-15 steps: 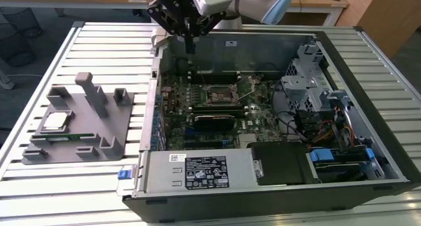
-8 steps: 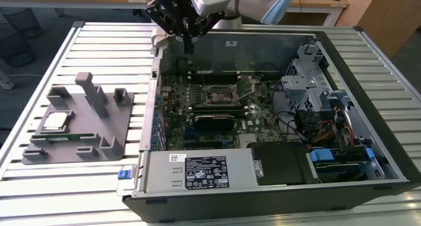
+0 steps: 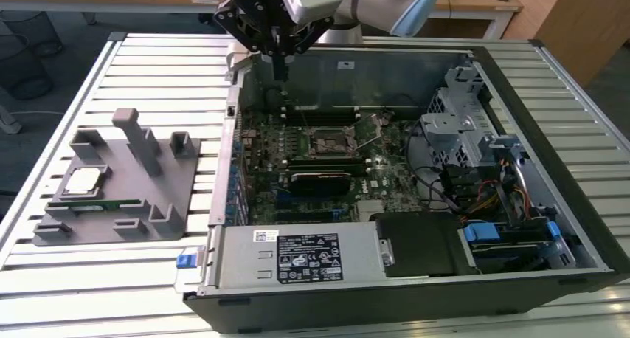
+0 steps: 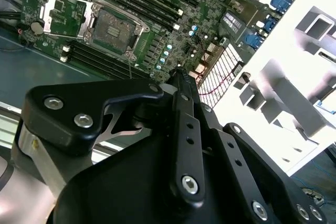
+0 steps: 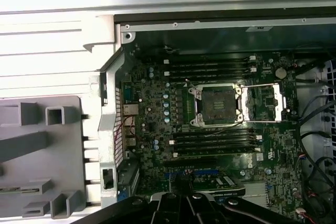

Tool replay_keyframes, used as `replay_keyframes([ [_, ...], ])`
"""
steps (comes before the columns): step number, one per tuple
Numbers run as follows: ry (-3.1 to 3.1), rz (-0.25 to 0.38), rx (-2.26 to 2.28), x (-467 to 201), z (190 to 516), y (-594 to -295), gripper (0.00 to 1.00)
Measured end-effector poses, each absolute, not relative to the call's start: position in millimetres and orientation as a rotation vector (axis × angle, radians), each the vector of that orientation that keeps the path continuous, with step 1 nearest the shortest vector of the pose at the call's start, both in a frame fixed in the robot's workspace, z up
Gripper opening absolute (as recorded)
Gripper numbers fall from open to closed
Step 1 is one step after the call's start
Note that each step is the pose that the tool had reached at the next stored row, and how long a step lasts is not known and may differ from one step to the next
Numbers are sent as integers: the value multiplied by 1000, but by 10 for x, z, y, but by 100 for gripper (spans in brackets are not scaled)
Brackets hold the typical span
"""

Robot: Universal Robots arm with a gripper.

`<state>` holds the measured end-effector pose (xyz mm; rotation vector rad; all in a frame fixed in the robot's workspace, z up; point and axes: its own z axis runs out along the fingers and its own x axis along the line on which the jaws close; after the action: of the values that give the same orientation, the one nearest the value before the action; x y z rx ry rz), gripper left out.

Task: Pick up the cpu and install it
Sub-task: 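Reach for the cpu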

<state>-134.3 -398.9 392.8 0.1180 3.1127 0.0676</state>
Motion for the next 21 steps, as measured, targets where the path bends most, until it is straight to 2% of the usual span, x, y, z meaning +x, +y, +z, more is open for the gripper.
replay_keyframes([
  [21,3113,68,118,-1401,3922,-3989,11],
])
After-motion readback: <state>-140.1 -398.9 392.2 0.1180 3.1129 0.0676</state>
